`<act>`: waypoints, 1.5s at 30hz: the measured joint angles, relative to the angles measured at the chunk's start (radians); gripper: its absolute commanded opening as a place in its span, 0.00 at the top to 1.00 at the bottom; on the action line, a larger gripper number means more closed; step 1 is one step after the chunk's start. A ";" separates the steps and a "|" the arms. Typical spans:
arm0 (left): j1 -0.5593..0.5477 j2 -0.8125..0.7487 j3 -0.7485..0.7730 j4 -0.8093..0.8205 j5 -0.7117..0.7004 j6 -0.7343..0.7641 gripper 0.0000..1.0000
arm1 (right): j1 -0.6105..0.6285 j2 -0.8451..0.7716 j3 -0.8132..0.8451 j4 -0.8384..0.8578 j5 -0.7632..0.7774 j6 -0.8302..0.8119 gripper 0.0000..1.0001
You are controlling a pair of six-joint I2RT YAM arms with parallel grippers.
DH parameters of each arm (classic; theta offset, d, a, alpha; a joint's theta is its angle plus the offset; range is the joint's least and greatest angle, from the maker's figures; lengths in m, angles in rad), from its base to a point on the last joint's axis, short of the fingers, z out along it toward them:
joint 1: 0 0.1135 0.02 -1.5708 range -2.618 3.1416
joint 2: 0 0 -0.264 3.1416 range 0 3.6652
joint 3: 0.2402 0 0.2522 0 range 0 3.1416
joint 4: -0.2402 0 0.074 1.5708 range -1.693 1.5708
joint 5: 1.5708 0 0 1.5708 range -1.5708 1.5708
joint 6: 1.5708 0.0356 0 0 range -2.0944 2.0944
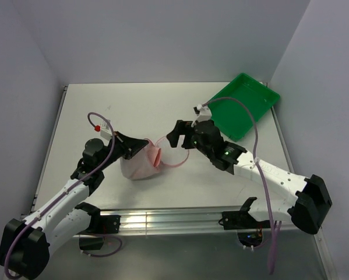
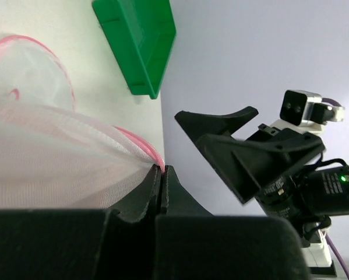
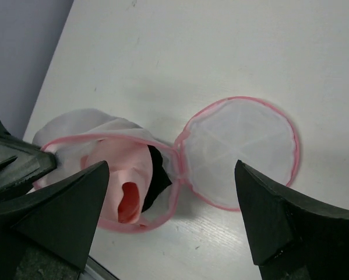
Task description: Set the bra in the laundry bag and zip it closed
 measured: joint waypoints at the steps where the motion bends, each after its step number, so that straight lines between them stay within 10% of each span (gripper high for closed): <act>1: 0.000 -0.003 -0.001 -0.010 -0.003 0.009 1.00 | -0.021 -0.022 -0.028 0.015 -0.010 0.006 0.09; 8: 0.001 -0.052 -0.026 -0.055 -0.016 0.063 1.00 | -0.203 0.042 -0.229 0.092 -0.030 0.073 0.51; 23: 0.001 -0.074 -0.027 -0.097 -0.017 0.130 1.00 | -0.240 0.313 -0.276 0.187 0.052 0.087 0.48; 35: 0.001 -0.057 -0.028 -0.096 -0.017 0.154 1.00 | -0.241 0.176 -0.450 0.309 -0.046 0.146 0.41; 45: 0.001 -0.058 -0.028 -0.098 -0.018 0.155 1.00 | -0.241 0.140 -0.524 0.368 -0.135 0.180 1.00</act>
